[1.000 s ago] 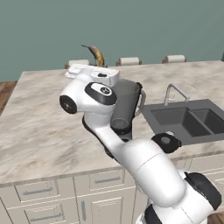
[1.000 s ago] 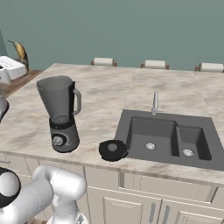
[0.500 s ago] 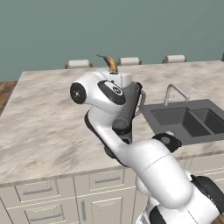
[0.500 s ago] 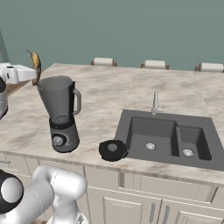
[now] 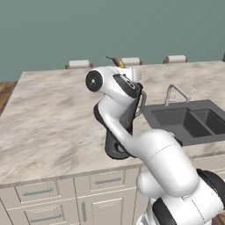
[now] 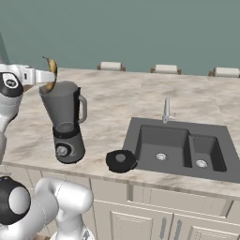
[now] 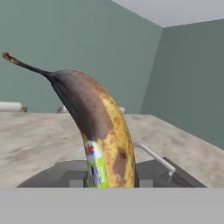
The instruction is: Open the blender lid, put the banana in the blender, close the lid, and start the blender.
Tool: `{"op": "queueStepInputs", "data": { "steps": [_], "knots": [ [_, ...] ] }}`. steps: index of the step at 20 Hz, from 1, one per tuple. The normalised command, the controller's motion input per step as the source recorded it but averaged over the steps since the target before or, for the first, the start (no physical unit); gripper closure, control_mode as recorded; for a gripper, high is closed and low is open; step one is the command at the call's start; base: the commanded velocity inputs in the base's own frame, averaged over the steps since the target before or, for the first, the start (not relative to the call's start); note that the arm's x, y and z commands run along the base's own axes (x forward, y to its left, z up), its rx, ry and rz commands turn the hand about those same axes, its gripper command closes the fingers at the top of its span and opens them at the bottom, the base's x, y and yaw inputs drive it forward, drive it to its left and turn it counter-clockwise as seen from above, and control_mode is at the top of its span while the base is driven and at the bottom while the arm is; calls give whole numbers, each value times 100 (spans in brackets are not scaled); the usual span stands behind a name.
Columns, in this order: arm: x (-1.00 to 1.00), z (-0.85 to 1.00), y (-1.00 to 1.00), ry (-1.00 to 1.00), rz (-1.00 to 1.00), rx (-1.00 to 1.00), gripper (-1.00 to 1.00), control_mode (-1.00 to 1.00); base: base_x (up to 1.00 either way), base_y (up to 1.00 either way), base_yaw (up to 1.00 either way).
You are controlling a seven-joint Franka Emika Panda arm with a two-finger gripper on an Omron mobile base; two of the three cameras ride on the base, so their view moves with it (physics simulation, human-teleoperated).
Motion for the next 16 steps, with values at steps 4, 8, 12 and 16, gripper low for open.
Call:
{"op": "queueStepInputs", "data": {
  "steps": [4,8,12,16],
  "knots": [
    [16,-44,-4,10,0,0,100,-100,0,0,0],
    [0,-63,-1,6,0,0,100,-100,0,0,0],
    [0,-47,-1,1,0,0,100,-100,0,0,0],
    [-4,-30,0,3,0,0,100,-100,0,0,0]
  ]
}}
